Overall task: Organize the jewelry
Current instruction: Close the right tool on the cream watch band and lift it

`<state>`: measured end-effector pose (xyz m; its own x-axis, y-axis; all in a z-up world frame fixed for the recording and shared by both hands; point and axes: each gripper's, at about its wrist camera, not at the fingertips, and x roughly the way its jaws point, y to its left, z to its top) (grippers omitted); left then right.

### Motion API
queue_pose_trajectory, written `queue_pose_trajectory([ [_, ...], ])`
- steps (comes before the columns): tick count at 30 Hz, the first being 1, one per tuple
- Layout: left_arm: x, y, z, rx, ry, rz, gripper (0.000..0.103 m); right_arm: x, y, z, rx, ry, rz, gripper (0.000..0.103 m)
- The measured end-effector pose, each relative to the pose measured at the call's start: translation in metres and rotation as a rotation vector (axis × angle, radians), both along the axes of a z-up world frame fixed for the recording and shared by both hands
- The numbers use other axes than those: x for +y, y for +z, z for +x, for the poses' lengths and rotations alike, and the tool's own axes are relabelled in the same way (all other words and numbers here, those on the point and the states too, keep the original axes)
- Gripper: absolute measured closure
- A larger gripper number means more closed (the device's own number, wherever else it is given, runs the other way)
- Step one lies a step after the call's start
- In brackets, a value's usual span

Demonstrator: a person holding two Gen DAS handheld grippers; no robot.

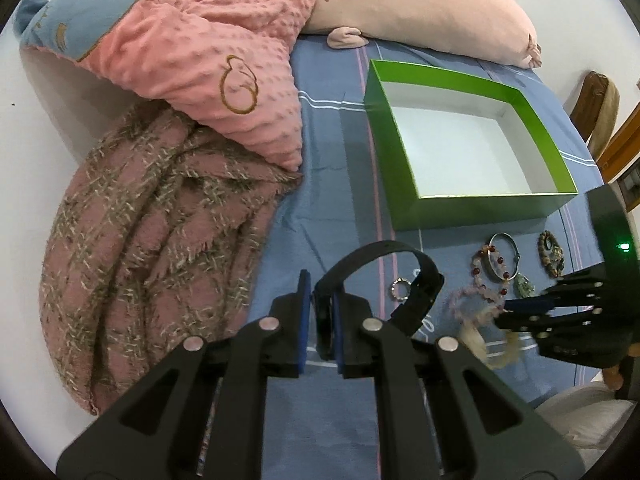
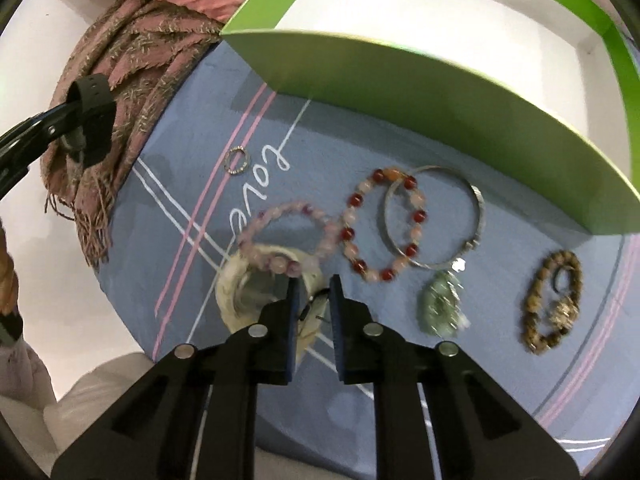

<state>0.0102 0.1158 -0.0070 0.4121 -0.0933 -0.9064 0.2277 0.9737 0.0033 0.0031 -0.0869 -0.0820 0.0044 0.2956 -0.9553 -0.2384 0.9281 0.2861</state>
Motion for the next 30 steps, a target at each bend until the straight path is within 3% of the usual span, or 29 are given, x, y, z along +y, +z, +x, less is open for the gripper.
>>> queue_pose_trajectory([
  [10,-0.011,0.002,-0.005,-0.008,-0.013,-0.050,0.094,-0.023,0.013,-0.013,-0.045,-0.031,-0.029,0.089],
  [14,-0.016,0.001,-0.006,-0.009,-0.025,-0.058,0.094,-0.027,0.009,-0.020,-0.038,-0.019,-0.088,0.089],
  [16,-0.018,0.000,-0.007,-0.009,-0.027,-0.060,0.094,-0.031,0.012,-0.021,-0.039,-0.032,-0.082,0.095],
  [20,-0.023,-0.001,-0.007,-0.008,-0.032,-0.072,0.094,-0.040,0.023,-0.020,-0.084,-0.078,-0.074,0.095],
  [24,-0.031,-0.002,-0.009,-0.007,-0.050,-0.081,0.094,-0.043,0.018,-0.022,-0.073,-0.092,-0.087,0.095],
  [30,-0.042,-0.008,-0.012,0.009,-0.072,-0.096,0.094,-0.050,0.000,-0.032,-0.011,-0.125,-0.098,0.078],
])
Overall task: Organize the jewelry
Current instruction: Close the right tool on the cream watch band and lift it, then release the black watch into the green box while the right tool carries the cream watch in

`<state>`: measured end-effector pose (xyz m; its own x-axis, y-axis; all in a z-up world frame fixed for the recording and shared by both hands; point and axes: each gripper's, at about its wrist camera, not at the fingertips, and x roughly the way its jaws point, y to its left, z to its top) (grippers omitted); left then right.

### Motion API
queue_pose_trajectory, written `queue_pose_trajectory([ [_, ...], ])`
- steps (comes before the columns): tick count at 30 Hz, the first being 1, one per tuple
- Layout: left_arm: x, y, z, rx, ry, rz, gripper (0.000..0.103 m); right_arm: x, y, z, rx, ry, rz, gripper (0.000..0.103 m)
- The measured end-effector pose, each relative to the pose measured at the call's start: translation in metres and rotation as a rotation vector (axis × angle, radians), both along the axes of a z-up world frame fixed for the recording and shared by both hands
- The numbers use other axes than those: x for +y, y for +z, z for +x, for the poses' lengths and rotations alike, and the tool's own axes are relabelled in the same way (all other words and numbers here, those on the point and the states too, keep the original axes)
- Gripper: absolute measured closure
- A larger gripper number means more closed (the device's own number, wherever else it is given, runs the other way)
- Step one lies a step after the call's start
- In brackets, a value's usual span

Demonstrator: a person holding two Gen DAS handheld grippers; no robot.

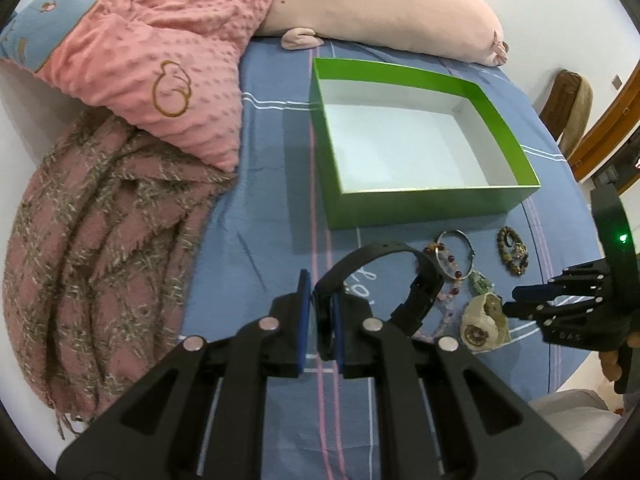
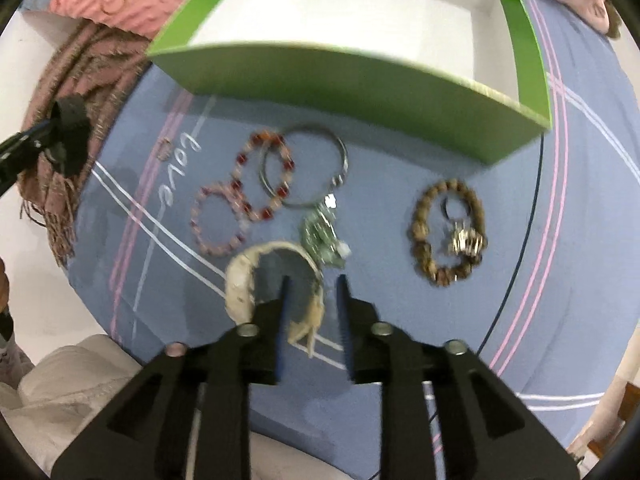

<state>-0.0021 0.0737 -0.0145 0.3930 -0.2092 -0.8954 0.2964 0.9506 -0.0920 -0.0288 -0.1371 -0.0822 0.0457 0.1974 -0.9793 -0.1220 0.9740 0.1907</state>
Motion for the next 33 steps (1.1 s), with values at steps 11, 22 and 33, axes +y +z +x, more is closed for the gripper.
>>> queue_pose_trajectory([
  [11,-0.011,-0.001,-0.001,0.003,-0.023,-0.012,0.094,0.039,-0.010,-0.007,0.013,0.103,0.090,0.057],
  [22,-0.018,-0.002,-0.003,0.004,-0.036,-0.020,0.094,0.045,-0.006,-0.005,-0.010,0.095,0.100,0.085],
  [33,-0.044,0.017,0.007,-0.047,-0.047,-0.011,0.094,0.023,0.051,0.015,-0.199,0.043,0.030,0.086],
])
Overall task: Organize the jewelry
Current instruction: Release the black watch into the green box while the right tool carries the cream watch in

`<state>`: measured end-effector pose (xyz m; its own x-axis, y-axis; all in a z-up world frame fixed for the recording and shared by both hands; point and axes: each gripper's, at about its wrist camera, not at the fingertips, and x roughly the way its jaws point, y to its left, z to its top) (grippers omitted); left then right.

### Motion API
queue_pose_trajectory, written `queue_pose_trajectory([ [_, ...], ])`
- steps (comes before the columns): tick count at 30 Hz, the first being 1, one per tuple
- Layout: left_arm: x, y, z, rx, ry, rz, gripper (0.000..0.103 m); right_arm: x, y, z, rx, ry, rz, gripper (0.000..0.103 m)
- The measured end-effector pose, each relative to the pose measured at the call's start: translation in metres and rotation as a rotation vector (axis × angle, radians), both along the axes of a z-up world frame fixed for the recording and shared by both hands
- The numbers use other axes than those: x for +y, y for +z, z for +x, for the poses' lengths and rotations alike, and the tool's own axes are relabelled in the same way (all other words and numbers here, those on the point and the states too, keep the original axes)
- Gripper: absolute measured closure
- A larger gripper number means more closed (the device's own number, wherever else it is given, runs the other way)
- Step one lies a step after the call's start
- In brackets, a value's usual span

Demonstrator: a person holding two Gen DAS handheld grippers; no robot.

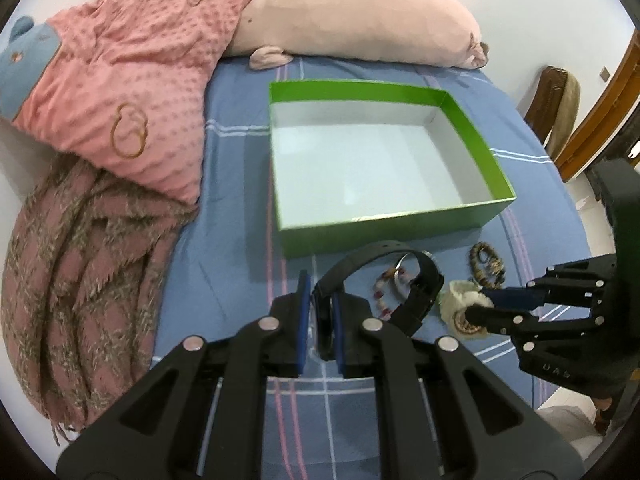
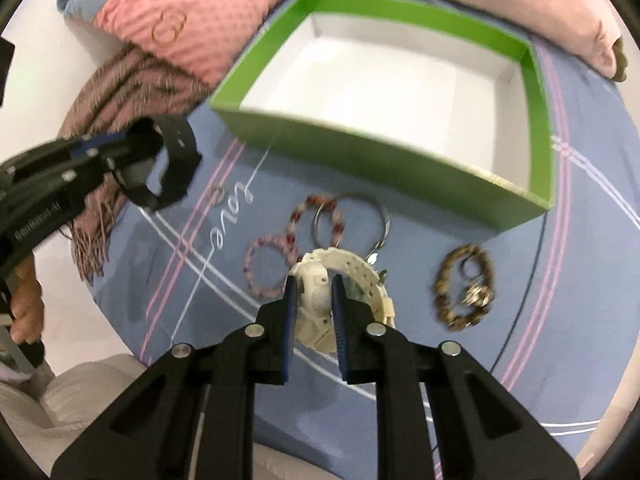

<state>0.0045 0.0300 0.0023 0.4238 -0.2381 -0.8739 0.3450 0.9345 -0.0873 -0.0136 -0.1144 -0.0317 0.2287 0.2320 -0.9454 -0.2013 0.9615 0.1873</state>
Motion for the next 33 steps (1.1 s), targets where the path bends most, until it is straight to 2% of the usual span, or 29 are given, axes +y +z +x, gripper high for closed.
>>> queue_pose_trajectory([
  [12,-0.026,0.022,0.026,-0.056,-0.033,0.002,0.094,-0.032,0.054,0.027,-0.158,-0.070,0.000,0.086],
  [19,-0.037,0.026,0.053,-0.055,-0.041,-0.015,0.094,-0.052,0.066,0.050,-0.214,-0.114,0.002,0.086],
  [24,-0.048,0.028,0.078,-0.062,-0.049,0.000,0.094,-0.068,0.072,0.072,-0.250,-0.154,-0.010,0.086],
  [28,-0.054,0.025,0.096,-0.062,-0.036,0.002,0.094,-0.074,0.067,0.089,-0.260,-0.170,-0.018,0.086],
  [33,-0.065,0.002,0.115,-0.036,-0.028,0.005,0.094,-0.072,0.032,0.111,-0.198,-0.171,-0.014,0.086],
])
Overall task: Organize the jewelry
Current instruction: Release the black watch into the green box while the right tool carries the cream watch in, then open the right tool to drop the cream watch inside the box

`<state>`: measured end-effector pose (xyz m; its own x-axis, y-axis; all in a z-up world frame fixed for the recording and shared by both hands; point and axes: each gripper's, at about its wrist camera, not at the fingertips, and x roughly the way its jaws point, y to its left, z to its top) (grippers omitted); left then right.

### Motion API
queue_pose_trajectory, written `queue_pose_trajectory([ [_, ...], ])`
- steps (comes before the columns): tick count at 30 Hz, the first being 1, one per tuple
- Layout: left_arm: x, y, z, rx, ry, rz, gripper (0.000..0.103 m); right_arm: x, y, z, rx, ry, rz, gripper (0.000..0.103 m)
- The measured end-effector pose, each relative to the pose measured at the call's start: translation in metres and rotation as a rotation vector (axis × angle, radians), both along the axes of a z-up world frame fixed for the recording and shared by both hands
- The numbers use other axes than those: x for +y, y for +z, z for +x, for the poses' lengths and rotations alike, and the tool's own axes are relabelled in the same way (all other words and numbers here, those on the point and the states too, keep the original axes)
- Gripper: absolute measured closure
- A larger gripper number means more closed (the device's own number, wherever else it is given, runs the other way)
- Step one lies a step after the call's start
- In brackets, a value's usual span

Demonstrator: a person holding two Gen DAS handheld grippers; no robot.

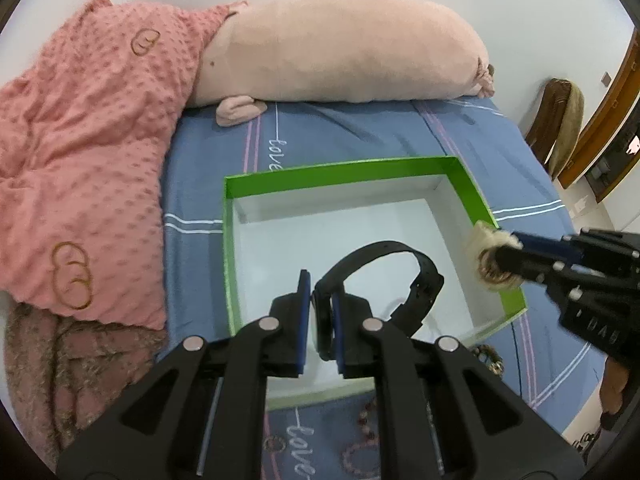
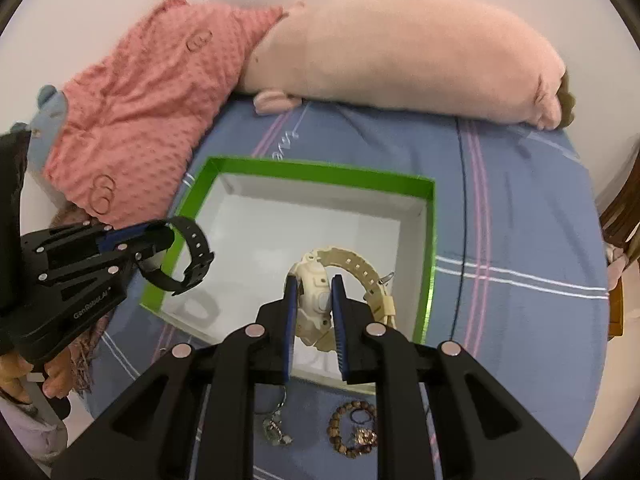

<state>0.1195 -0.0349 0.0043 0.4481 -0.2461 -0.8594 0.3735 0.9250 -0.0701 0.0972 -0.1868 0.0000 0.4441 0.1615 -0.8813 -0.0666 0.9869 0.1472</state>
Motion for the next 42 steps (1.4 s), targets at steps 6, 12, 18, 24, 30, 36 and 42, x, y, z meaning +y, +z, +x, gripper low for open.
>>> queue_pose_trajectory([
  [6,-0.011,-0.042,0.016,0.085,0.005,0.032,0.094,0.001,-0.045,0.019,0.094,-0.007,0.008,0.086],
  [12,-0.014,-0.067,0.026,0.135,0.007,0.058,0.094,0.002,-0.071,0.026,0.147,-0.001,0.004,0.086],
  [18,-0.017,-0.082,0.032,0.169,0.008,0.082,0.088,0.002,-0.073,0.025,0.148,0.005,-0.010,0.086],
  [24,-0.019,-0.072,0.032,0.135,0.007,0.082,0.064,-0.005,-0.058,0.022,0.106,-0.021,-0.009,0.077],
  [30,-0.002,-0.034,0.014,0.069,0.023,0.044,0.059,-0.025,-0.012,0.000,0.028,-0.059,0.037,0.074],
  [36,0.032,-0.004,-0.034,0.050,0.014,-0.043,0.058,-0.046,0.012,-0.054,0.032,-0.056,0.069,0.065],
  [42,0.051,-0.033,-0.075,0.116,0.032,0.035,0.052,-0.040,-0.024,-0.092,0.153,-0.048,0.025,0.051],
])
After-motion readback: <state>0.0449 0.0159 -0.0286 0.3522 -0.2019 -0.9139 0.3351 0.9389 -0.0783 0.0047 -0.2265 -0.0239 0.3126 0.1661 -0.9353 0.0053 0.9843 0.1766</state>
